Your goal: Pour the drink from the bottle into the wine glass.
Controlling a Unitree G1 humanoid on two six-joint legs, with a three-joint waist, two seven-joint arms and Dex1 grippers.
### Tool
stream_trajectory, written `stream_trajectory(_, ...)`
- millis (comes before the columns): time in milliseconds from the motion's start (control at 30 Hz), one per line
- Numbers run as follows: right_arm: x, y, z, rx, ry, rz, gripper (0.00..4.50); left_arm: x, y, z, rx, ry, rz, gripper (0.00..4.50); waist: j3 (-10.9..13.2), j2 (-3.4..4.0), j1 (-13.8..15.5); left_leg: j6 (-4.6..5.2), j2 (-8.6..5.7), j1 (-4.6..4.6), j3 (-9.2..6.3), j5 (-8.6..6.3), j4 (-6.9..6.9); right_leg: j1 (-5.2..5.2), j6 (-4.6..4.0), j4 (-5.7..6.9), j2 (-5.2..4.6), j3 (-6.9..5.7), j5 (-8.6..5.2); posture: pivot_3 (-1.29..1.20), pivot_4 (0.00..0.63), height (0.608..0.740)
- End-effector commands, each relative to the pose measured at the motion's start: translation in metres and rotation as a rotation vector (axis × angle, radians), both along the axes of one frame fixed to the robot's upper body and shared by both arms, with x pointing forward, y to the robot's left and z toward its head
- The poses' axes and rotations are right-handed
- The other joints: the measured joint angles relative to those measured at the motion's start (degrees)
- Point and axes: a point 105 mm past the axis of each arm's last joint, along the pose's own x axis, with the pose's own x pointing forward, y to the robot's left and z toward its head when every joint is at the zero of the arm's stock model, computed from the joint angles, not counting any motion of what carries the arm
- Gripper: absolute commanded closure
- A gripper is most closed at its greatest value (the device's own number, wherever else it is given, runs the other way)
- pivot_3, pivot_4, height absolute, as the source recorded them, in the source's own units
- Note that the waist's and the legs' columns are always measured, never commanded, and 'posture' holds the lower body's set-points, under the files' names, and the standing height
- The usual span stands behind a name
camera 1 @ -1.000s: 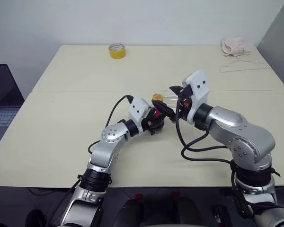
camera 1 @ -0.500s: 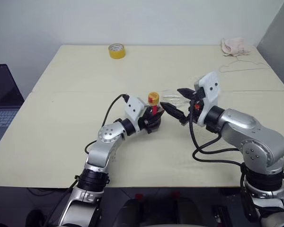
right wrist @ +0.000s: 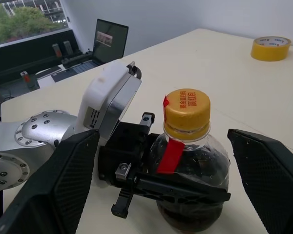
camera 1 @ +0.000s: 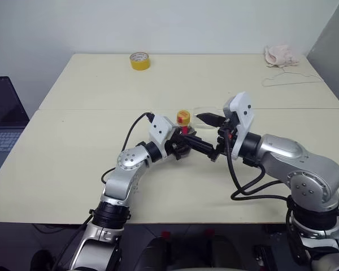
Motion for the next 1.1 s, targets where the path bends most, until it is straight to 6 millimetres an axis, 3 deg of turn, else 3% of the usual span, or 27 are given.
stream_trajectory(33,0.001,0.005,0.010,0.012,-0.053,-0.019,0.00,-0.004,-0.002,0.020,-0.028,-0.086,-0.012,3.08,0.0,0.00,0.0,0.00,0.00,0.00,0.00,0.00,0.00,0.00,0.00,0.00,0.00,0.00,0.00,0.00,0.150,0.740)
stream_trajectory(400,0.011,0.018,0.026,0.063,-0.092,-0.035,0.00,-0.003,-0.002,0.020,-0.027,-0.087,-0.011,3.08,0.0,0.00,0.0,0.00,0.00,0.00,0.00,0.00,0.00,-0.01,0.00,0.00,0.00,0.01,0.00,0.00,0.150,0.740)
stream_trajectory(1100,0.038,0.038,0.029,0.043,-0.110,-0.108,0.00,-0.005,-0.003,0.020,-0.030,-0.092,-0.010,3.11,0.0,0.01,-0.2,0.00,0.00,0.00,-0.01,0.00,0.00,-0.03,0.00,0.02,0.00,0.01,0.00,0.00,0.150,0.740)
